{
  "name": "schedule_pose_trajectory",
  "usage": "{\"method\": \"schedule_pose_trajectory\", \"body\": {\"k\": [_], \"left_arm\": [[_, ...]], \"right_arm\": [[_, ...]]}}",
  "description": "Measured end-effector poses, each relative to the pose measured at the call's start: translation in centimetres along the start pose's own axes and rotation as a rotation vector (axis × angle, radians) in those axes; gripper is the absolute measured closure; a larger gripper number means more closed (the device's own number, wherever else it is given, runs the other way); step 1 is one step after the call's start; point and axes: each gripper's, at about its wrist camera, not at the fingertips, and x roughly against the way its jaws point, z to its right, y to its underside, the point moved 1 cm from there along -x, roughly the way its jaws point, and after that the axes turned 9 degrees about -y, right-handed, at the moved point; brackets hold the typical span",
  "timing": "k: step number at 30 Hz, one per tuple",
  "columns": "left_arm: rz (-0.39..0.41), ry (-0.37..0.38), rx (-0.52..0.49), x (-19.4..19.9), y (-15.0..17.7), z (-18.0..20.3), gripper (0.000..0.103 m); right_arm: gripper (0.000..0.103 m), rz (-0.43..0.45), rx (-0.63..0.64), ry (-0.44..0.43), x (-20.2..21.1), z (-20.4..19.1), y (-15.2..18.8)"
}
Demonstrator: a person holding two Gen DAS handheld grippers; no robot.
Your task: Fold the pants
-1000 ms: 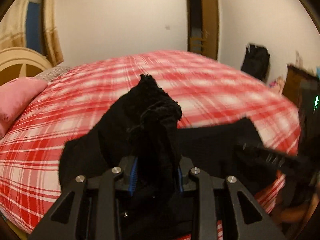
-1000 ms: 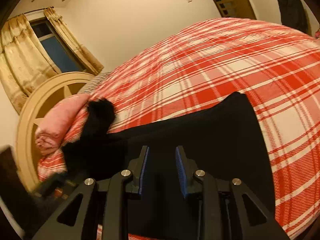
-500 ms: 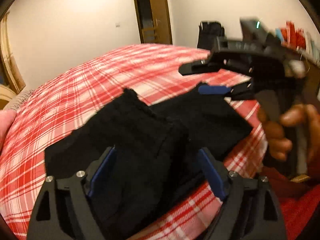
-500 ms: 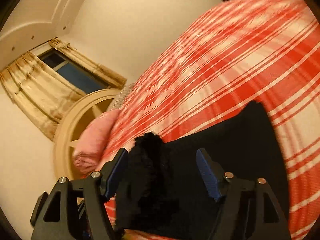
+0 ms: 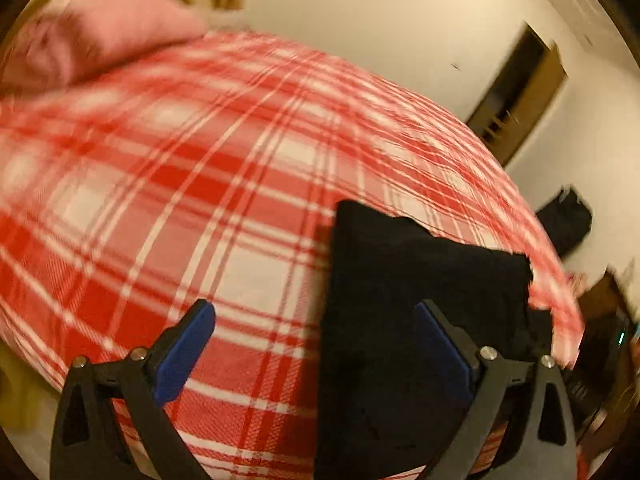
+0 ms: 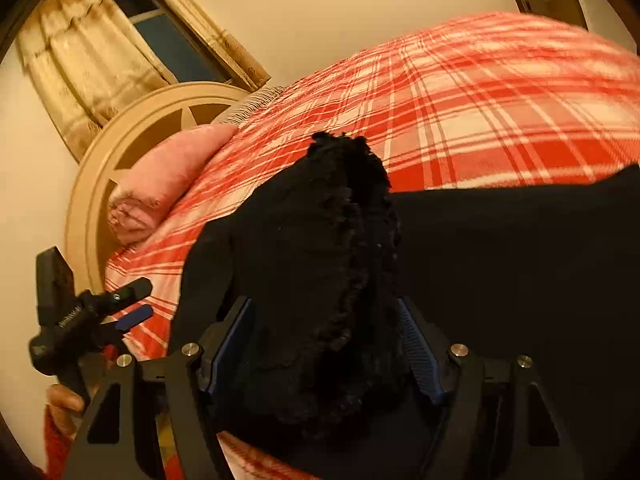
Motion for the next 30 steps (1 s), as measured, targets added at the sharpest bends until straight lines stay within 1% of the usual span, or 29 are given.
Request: {"method": "schedule_pose_trajectory", "body": {"k": [1,2,3,4,5,7,10,12,15,17,20,23,25,26,28,29,30], "left_arm": [[-0.006,0.006,0.015,-0.1,0.3,-0.2,0.002],[-0.008,0.006,0.021,-0.1,0.5,-0.2,0.002],[-0.007,0.001,0.017,-0.1,0.6,-0.1,0.002],[-0.004,-0.003,0.008,0.1,0.8,0.0,0.002],[0.002,-0.006,-0.005,0.1,0.8,0.3,0.002],[0.012,-0.012,-0.026,0.4,0.5,0.6,0.002],[0.024,-0.015,-0.028,0.4,-0.1,0.6,0.002],[0.030,-0.014,-0.021,0.4,-0.6,0.5,0.002],[0.046,-0.023,-0.029,0.4,-1.2,1.1,0.002],[0.066,-0.022,-0.052,0.7,-1.7,1.9,0.002],[0.093,-0.018,-0.090,1.0,-2.2,3.2,0.002],[0.106,0.004,-0.133,0.9,-2.4,4.9,0.002],[0.099,0.020,-0.160,0.5,-2.3,6.1,0.002],[0.096,0.023,-0.169,0.3,-2.2,6.5,0.002],[0.087,0.025,-0.201,-0.2,-1.8,7.8,0.002],[0.084,0.022,-0.222,-0.4,-1.6,8.4,0.002],[0.085,0.015,-0.245,-0.6,-1.2,9.0,0.002]], "right_arm": [[0.045,-0.002,0.007,0.000,-0.3,-0.1,0.0],[0.066,-0.020,0.018,-0.004,-0.6,-0.2,0.0],[0.067,-0.041,0.021,-0.004,-0.9,-0.1,0.2],[0.071,-0.043,0.028,0.002,-0.9,-0.1,0.2],[0.076,-0.041,0.052,0.013,-0.9,-0.5,0.3],[0.080,-0.037,0.098,0.039,-0.6,-1.2,0.2],[0.082,-0.006,0.234,0.083,0.8,-3.7,0.1],[0.082,0.032,0.316,0.080,2.1,-5.8,-0.4],[0.083,0.098,0.362,0.071,4.9,-7.6,-1.3],[0.084,0.153,0.377,0.092,7.4,-7.8,-1.7],[0.084,0.194,0.337,0.135,10.7,-6.2,-1.9],[0.084,0.193,0.282,0.232,13.1,-3.1,-1.1],[0.084,0.149,0.222,0.292,13.5,-0.5,-0.5],[0.086,0.132,0.190,0.321,13.6,0.8,-0.1],[0.086,0.081,0.154,0.332,13.1,3.0,0.8],[0.086,0.036,0.134,0.351,12.2,4.3,1.4],[0.086,0.014,0.108,0.358,11.4,5.1,2.0]]}}
